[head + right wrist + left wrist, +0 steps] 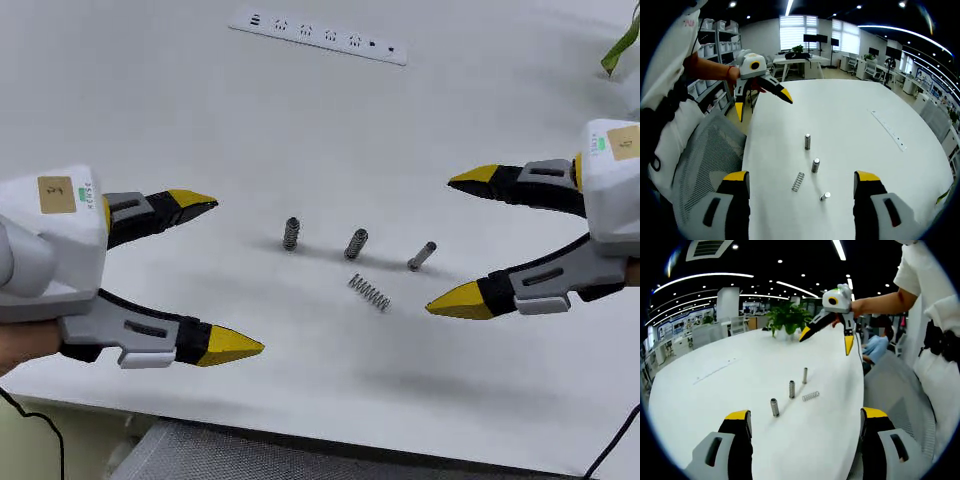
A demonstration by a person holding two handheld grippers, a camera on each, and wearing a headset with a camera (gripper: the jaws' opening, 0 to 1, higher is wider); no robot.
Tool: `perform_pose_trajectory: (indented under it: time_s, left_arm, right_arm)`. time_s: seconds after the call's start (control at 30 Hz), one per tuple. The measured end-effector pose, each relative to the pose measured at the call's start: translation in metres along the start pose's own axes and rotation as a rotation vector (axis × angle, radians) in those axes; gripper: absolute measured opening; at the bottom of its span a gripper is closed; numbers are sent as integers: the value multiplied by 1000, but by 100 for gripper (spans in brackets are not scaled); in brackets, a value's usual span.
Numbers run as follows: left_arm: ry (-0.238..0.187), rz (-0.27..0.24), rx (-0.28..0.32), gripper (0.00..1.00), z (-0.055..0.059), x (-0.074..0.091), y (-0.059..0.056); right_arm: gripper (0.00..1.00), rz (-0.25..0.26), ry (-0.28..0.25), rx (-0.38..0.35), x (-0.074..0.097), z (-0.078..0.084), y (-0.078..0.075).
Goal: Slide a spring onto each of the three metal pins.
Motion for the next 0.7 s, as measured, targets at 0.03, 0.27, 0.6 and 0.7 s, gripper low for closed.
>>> perform_pose_trajectory:
  time_s: [0.03,0.27,0.6,0.7]
  left_arm:
    - [8,0,-10,91,-1,0,0]
    - [87,21,-92,88,-10,-6,-2]
    - [221,103,-267,76,-32,-42,-18]
    - [261,126,-312,67,-36,-65,-23]
  right_arm:
    - [90,4,-17,-15,3,4,2]
    - [97,50,-78,-96,20,50,5]
    - [96,90,-126,-203,30,87,32]
    - [95,106,-142,-227,34,93,38]
Point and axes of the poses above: the centre of the closed fingertips' face, and the gripper's own axes: x roughly backward along the fingers, y roughly to its left, z roughly out of its underside, the point moved 8 cm from there along x, roughly backward along the fingers, and after that the axes turned 11 degrees about y, right-handed, at the moved point
